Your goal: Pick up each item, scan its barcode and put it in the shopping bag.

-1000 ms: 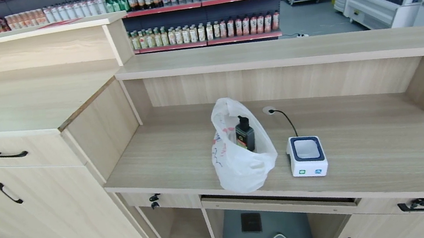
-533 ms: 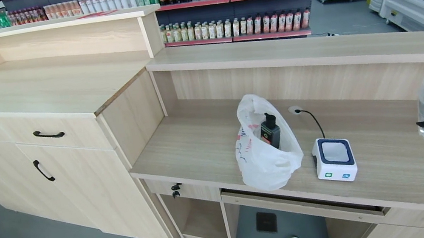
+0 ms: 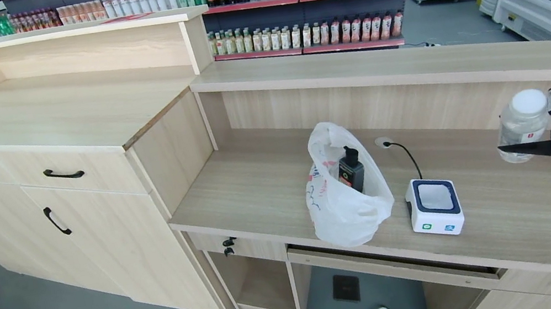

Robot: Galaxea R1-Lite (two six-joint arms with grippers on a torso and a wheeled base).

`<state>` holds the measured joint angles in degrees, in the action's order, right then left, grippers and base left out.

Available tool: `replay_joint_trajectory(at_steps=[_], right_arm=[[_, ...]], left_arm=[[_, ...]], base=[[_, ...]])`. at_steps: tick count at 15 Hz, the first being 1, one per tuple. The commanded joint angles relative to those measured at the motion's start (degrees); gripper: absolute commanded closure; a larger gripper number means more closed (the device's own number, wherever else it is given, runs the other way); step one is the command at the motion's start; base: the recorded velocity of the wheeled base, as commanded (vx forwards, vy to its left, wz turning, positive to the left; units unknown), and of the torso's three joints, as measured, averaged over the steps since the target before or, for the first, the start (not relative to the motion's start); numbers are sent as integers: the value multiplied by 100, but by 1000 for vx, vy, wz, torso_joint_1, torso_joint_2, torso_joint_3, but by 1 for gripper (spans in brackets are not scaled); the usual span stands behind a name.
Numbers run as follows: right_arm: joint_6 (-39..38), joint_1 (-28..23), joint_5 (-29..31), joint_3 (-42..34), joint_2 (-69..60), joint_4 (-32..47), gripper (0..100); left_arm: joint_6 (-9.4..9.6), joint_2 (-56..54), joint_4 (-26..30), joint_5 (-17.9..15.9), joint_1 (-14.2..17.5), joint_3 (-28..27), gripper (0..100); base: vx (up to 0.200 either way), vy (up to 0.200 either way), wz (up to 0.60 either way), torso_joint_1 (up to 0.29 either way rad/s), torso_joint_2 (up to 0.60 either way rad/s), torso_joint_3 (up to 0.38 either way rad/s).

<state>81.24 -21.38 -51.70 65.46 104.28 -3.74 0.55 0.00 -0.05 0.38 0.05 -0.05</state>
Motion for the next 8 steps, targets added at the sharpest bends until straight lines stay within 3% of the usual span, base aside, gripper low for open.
replay_joint_trajectory(at_steps=[1,8], right_arm=[[147,152,-24,63,392,-100,100],[850,495,-112,309,813,-92,100]], left_arm=[[-2,0,-4,-3,4,-4,0],[-2,0,-4,-3,4,-4,0]], base=[[0,0,0,0,0,0],[0,0,0,0,0,0]])
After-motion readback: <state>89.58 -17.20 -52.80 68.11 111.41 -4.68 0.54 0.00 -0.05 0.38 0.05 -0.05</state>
